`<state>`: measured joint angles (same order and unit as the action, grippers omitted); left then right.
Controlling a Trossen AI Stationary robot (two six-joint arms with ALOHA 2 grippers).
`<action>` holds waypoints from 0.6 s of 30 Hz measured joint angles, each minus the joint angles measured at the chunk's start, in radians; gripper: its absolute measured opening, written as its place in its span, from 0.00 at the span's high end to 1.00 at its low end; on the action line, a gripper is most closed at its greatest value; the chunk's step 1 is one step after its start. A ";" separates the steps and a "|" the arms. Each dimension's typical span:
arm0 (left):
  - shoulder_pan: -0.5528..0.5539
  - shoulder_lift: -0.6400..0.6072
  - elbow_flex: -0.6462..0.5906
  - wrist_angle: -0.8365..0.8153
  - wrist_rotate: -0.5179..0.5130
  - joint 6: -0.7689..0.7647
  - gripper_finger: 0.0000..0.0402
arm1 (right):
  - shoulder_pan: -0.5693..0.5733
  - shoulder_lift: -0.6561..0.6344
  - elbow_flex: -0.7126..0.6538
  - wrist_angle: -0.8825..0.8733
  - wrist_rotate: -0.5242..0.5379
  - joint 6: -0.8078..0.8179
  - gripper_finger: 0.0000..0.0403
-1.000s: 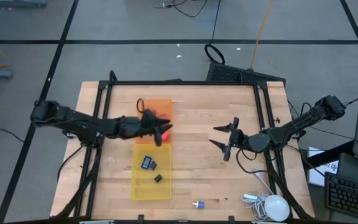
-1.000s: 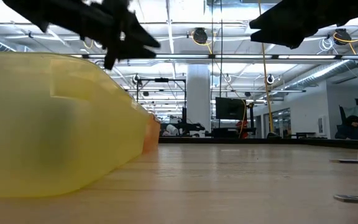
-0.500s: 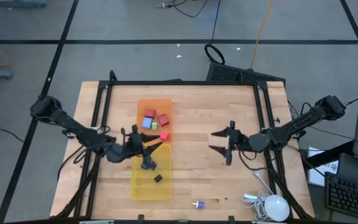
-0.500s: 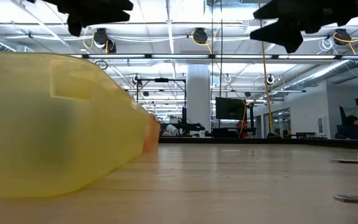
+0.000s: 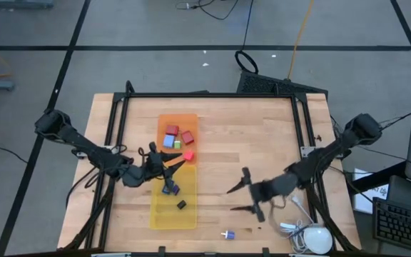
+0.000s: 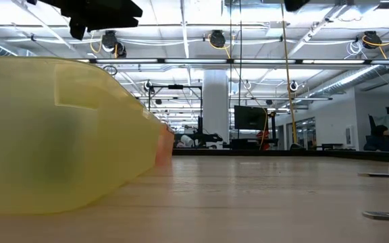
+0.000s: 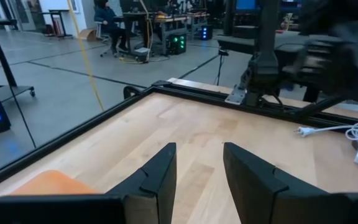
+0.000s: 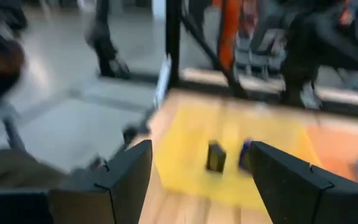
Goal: Sort adapters and digital timers
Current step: Put the violet adapter into the orange bin
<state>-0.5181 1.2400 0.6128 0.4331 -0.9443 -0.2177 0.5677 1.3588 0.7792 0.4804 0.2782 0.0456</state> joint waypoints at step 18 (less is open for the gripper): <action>0.009 0.000 0.000 -0.089 0.001 -0.076 0.67 | 0.171 0.514 0.560 -0.681 0.174 0.360 0.37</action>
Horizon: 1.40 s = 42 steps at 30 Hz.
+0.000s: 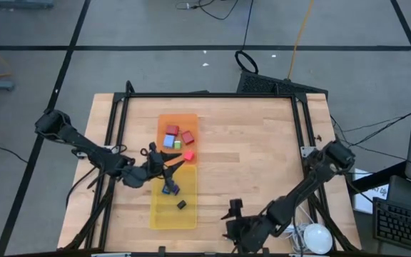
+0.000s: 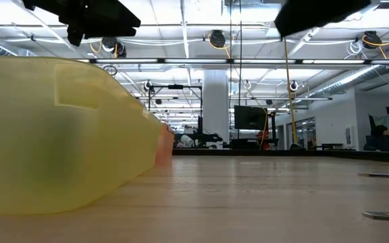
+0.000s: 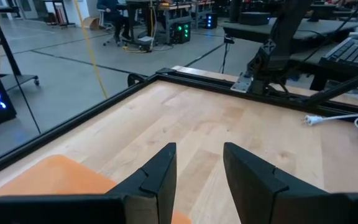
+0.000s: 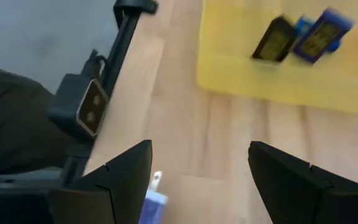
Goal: Sort adapters and digital timers
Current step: Put the violet adapter into the orange bin
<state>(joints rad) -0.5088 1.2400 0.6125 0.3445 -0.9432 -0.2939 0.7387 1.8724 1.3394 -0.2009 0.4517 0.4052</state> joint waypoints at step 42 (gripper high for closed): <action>0.029 0.001 0.000 -0.064 0.113 -0.214 0.67 | 0.033 0.184 0.061 -0.145 -0.188 0.134 0.71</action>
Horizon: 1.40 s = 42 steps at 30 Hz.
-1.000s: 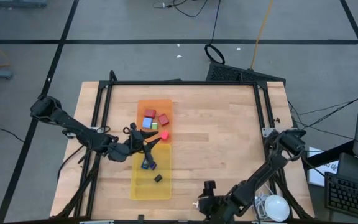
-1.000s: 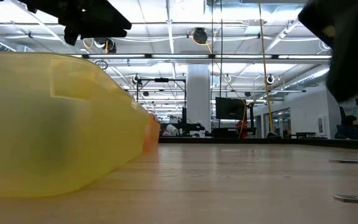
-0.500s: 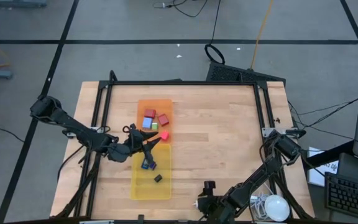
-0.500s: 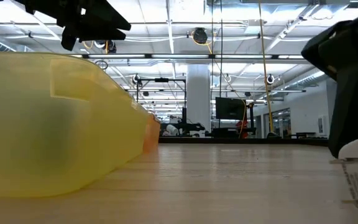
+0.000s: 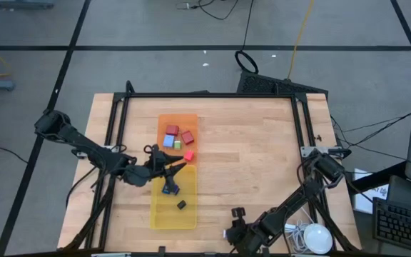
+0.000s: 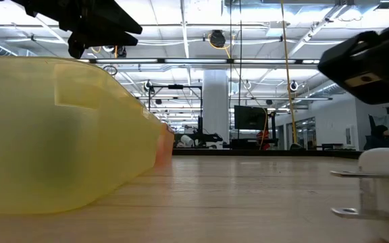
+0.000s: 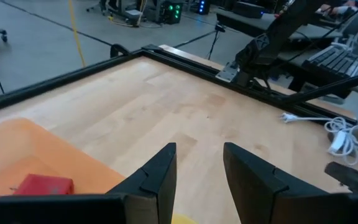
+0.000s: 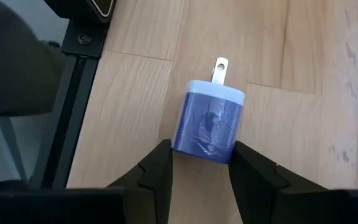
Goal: Sort adapters and digital timers
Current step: Put the violet adapter into the orange bin
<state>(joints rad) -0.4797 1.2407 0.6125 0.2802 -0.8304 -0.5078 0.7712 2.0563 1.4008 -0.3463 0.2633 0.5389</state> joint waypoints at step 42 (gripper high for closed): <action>0.429 0.175 0.000 0.272 0.333 0.189 0.46 | -0.550 -0.880 -0.762 0.503 0.255 -0.770 0.71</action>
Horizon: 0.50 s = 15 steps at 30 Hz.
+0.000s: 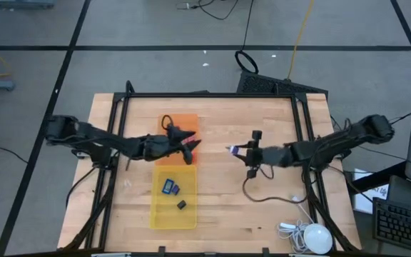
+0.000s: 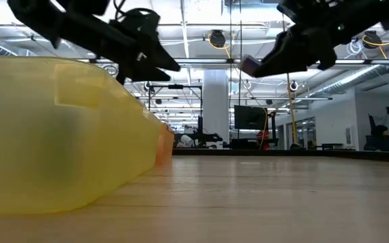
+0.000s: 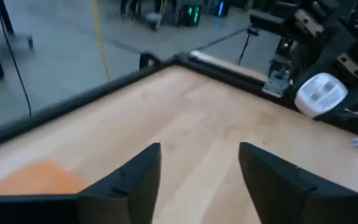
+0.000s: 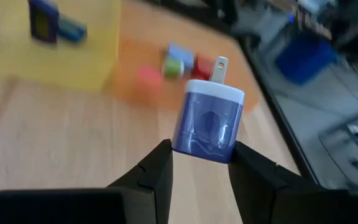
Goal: Sort adapters and digital timers
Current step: Put the violet adapter into the orange bin
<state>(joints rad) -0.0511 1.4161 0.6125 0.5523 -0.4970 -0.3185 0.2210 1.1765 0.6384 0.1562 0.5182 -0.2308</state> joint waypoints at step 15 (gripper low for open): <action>-0.020 0.312 0.090 0.628 0.394 0.170 0.34 | -0.058 -0.029 -0.156 0.576 -0.389 -0.019 0.71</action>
<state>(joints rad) -0.0708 1.7280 0.7020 1.1801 -0.1028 -0.1481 0.1629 1.1475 0.4828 0.7324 0.1293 -0.2495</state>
